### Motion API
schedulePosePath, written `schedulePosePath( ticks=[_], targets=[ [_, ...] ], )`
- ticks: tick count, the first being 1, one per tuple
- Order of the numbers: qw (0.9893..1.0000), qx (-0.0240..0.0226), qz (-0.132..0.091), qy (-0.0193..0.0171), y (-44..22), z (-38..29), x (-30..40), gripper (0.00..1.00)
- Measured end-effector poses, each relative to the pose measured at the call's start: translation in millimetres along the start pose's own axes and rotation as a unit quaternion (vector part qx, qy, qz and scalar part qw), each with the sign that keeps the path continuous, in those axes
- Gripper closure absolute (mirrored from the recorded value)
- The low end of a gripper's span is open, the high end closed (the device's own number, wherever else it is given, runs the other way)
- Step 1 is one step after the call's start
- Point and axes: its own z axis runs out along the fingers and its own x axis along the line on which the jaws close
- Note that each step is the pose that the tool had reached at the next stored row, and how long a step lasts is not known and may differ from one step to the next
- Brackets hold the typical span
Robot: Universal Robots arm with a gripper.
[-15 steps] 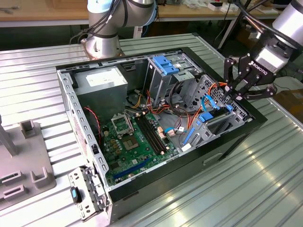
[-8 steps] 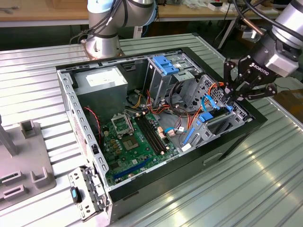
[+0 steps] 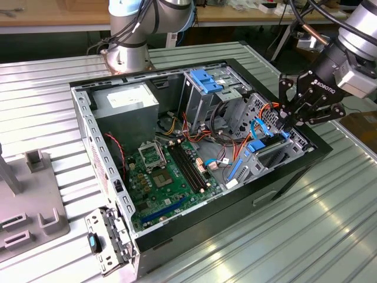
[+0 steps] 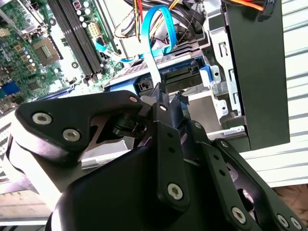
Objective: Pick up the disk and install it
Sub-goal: 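Insert the second disk wire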
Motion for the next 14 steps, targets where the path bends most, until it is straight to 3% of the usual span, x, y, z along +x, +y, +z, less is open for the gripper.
schedulePosePath(
  ticks=[5, 8, 14],
  targets=[
    [1.0000, 0.0000, 0.000, 0.0000, -3.1, 0.3, -3.5, 0.76],
    [1.0000, 0.0000, 0.000, 0.0000, -10.1, 0.9, -10.2, 0.76],
    [1.0000, -0.0008, -0.006, 0.0002, -21.3, 0.6, -11.6, 0.76]
  ],
)
